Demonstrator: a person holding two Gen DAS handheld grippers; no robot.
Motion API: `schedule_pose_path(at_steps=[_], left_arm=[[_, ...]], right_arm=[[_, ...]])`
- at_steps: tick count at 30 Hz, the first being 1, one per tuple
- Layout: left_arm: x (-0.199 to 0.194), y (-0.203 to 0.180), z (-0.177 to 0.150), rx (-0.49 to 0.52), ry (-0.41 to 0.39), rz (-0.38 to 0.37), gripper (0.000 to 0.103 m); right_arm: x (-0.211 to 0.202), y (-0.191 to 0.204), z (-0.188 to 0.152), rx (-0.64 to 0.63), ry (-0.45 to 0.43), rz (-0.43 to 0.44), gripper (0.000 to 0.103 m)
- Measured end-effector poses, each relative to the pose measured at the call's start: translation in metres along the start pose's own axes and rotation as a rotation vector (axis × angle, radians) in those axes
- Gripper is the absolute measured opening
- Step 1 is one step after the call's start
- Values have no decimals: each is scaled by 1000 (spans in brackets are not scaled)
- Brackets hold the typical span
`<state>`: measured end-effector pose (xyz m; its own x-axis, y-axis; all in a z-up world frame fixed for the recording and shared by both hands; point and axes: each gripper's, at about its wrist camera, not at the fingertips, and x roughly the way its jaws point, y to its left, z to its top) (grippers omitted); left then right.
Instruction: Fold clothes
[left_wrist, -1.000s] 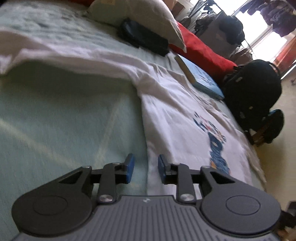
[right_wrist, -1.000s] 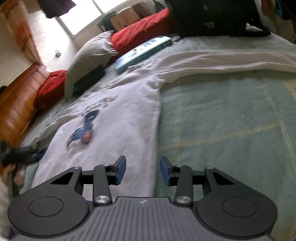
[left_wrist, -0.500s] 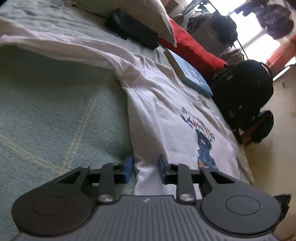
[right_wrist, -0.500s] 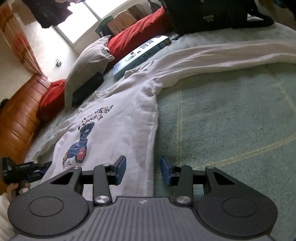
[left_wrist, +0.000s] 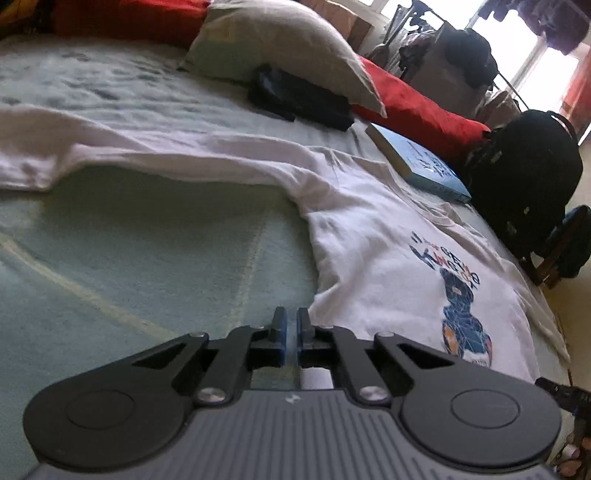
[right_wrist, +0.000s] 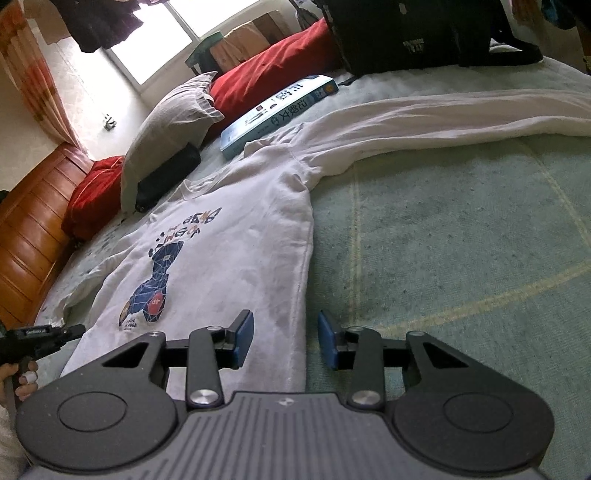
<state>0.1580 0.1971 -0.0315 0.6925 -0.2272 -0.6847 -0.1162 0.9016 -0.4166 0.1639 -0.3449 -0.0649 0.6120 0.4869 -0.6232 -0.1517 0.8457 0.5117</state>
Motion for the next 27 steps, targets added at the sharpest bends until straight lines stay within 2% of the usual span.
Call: schedule_pose_path(at_steps=[2,4,6,12,17,18,19,20,21,24,27], left_arm=[[-10,-4,-7,30,3,-32,5],[-18,-8,-15,55,12,-45,13],[-24,-5,-27,38,37,-47,17],[-41,8,-60,-31,79,-106,19],[-45,13,-71,-93,99,-143,19],[-46,14,-73,-105,99,-148,18],[-46,12,-75,-105,96,-142,14],[-47,8,-76,-87,88,-117,12],[-48,5,-77,-72,82,-93,1],[-53,4,-75,-61,71,-28,1],[-63,1,-74,-9,67,15,2]], right_arm=[[-6,3,-5,0,20,2,44],[-14,3,-18,15,39,17,45],[-22,3,-30,29,58,31,45],[-39,-4,-66,94,68,126,45],[-32,-6,-66,134,46,169,43],[-31,-5,-66,125,41,165,42],[-31,-2,-66,111,38,147,31],[-32,0,-67,93,38,113,13],[-33,1,-67,82,36,87,7],[-42,-2,-64,77,19,45,7],[-53,0,-62,33,14,-11,8]])
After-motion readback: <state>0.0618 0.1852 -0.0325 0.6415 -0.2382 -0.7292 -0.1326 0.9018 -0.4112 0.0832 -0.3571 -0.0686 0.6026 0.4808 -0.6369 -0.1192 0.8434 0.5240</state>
